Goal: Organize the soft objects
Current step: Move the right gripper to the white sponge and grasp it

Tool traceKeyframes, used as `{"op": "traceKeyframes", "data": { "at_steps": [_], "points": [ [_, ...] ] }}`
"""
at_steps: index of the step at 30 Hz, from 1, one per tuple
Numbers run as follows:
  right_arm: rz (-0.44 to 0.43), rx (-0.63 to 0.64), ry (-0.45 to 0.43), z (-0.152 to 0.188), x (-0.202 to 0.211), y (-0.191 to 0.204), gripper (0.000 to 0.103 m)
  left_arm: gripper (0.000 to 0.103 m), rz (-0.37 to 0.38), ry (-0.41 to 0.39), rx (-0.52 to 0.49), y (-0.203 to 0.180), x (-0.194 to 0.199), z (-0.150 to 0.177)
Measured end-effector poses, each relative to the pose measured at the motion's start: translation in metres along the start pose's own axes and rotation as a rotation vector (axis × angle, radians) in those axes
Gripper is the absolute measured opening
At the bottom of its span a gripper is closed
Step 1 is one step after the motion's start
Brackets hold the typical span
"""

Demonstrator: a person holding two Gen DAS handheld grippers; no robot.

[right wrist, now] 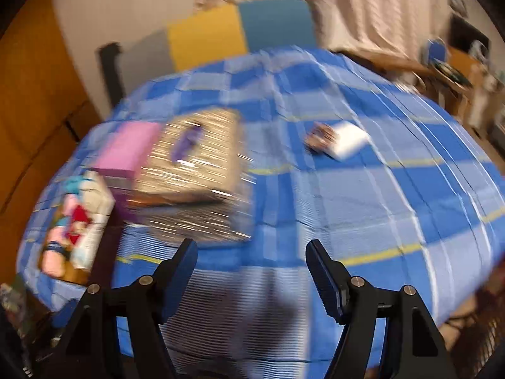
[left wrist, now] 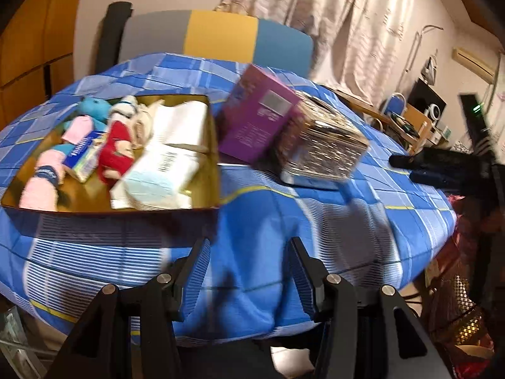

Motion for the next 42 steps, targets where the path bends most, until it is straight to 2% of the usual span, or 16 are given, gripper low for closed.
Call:
{"op": "traceKeyframes", "data": {
  "at_steps": [3, 7, 15, 18, 21, 27, 33, 35, 38, 42],
  "points": [
    [0.045, -0.097, 0.030, 0.009, -0.007, -0.047, 0.072, 0.052, 0.030, 0.012, -0.024, -0.021, 0.002, 0.000],
    [0.096, -0.178, 0.028, 0.001, -0.012, -0.097, 0.072, 0.059, 0.062, 0.029, -0.050, -0.047, 0.001, -0.001],
    [0.172, -0.242, -0.038, -0.082, -0.040, -0.161, 0.072, 0.059, 0.086, 0.071, -0.106, -0.086, -0.007, -0.004],
    [0.220, -0.254, -0.022, -0.118, -0.065, -0.183, 0.073, 0.059, 0.084, 0.077, -0.112, -0.089, -0.008, -0.005],
    [0.232, -0.309, 0.005, -0.141, -0.091, -0.199, 0.073, 0.059, 0.070, 0.089, -0.116, -0.088, -0.010, -0.006],
    [0.227, -0.359, 0.063, -0.166, -0.132, -0.202, 0.073, 0.059, 0.052, 0.104, -0.111, -0.080, -0.014, -0.006],
    [0.289, -0.350, 0.149, -0.161, -0.156, -0.203, 0.074, 0.059, 0.055, 0.116, -0.107, -0.080, -0.017, -0.003],
    [0.290, -0.362, 0.161, -0.158, -0.160, -0.209, 0.074, 0.059, 0.054, 0.113, -0.114, -0.081, -0.016, -0.002],
    [0.241, -0.368, 0.161, -0.154, -0.157, -0.209, 0.070, 0.059, 0.054, 0.105, -0.119, -0.082, -0.014, -0.003],
    [0.205, -0.307, 0.181, -0.146, -0.139, -0.200, 0.066, 0.059, 0.064, 0.106, -0.118, -0.085, -0.015, -0.003]
  ]
}}
Point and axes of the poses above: each gripper's, at about its wrist camera, not at the fingertips, and x roughly against the way its jaws point, y to its left, z to its underside, the point moved 10 cm from there along -x, roughly the way its jaws point, and after that the axes turned 14 degrees about -z, right-handed, at the moved point
